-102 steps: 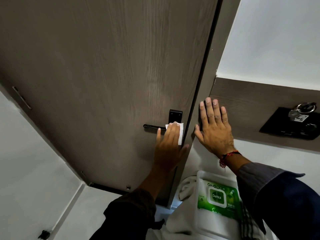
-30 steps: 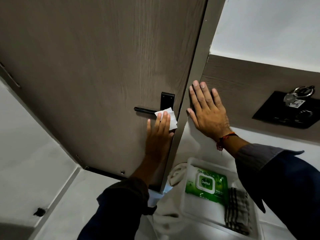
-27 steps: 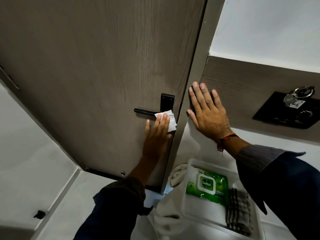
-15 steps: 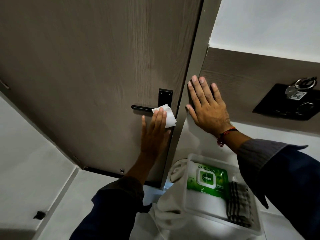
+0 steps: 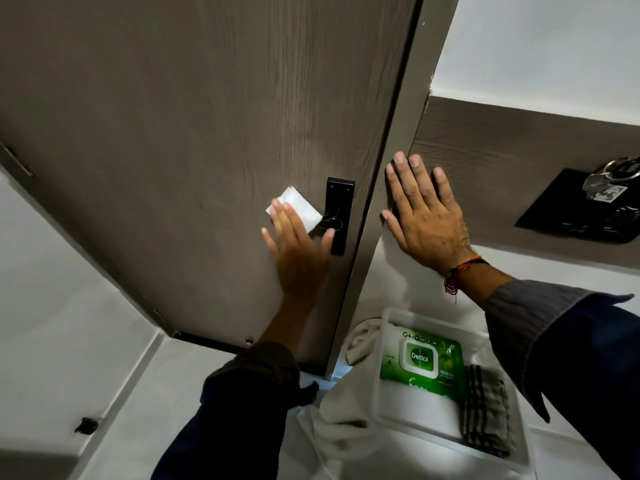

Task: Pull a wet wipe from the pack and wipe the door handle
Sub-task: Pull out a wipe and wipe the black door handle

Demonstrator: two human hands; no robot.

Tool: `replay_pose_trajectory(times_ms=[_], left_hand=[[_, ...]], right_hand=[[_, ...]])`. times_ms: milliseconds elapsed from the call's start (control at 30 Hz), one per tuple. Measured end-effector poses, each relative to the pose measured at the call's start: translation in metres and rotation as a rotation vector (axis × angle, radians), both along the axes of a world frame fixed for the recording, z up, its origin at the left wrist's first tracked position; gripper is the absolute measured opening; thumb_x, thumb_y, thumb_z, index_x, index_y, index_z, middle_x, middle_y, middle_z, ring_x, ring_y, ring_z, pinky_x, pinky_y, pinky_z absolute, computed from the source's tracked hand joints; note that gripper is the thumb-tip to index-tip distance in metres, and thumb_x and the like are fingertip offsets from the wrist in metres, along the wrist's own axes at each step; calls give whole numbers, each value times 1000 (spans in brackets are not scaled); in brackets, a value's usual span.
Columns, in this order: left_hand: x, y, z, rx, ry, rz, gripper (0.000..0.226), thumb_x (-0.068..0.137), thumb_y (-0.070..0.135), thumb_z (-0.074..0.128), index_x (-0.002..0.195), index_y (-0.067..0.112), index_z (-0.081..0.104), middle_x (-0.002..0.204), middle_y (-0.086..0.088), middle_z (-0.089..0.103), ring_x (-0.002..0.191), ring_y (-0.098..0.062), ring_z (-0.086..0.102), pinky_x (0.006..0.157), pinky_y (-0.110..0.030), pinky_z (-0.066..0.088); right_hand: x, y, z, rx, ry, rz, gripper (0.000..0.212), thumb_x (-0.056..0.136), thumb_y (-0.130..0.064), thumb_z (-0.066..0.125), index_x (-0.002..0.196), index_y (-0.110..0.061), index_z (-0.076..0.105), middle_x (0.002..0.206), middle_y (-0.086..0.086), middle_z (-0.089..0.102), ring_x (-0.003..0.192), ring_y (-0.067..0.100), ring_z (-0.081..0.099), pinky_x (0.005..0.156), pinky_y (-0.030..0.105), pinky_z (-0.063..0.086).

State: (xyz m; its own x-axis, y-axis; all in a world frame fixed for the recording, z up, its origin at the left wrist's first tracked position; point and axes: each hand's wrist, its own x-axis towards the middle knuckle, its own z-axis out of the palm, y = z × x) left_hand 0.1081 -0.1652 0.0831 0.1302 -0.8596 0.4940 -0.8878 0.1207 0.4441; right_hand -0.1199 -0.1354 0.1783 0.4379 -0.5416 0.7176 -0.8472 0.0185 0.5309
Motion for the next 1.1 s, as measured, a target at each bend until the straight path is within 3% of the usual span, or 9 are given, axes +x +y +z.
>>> replay_pose_trajectory(times_ms=[133,300,600,700,833,967,1100], left_hand=[[22,-15,6,-23,31,-52,86,102,64,29,160,3,12,169,-16,12,158,-29,12,125,-54,24],[35,-10,-6,14,-153,-103,92,98,66,37,160,3,10,169,-18,12,157,-32,12,126,-53,23],[-18,23,-8,-55,-285,-302,90,95,58,51,160,5,16,167,-19,18,156,-33,18,125,-53,24],[-8,18,-10,-48,-304,-278,86,98,62,45,160,8,19,167,-16,21,156,-31,20,124,-55,25],[34,2,-14,27,-289,-147,86,101,65,32,161,8,10,170,-15,13,158,-29,11,127,-54,17],[46,0,-8,-1,-336,-154,75,104,46,39,161,6,11,169,-17,15,157,-30,13,126,-53,13],[33,15,4,-99,-387,-296,55,106,21,42,157,5,28,164,-18,29,154,-32,24,124,-55,26]], right_hand=[[0,0,1,8,-5,-2,74,110,-46,37,168,-6,12,175,11,-5,164,25,-8,133,44,-3],[1,-2,0,8,3,-8,74,110,-46,36,168,-5,13,176,12,-3,164,26,-7,133,45,-2],[2,1,1,19,1,-24,72,111,-45,36,167,-4,17,175,12,-5,163,25,-12,132,46,-1],[1,2,3,24,-5,-22,72,111,-45,37,167,-5,17,175,11,-6,163,25,-12,132,45,-3],[2,3,3,29,10,-36,72,111,-45,37,167,-5,16,175,10,-7,164,25,-10,133,45,-5],[9,3,1,67,-11,-58,74,111,-46,35,168,-5,12,175,11,-7,163,25,-11,132,47,-9],[16,10,4,148,-43,-83,76,111,-45,34,168,-4,5,175,12,-9,163,28,-12,131,50,-8]])
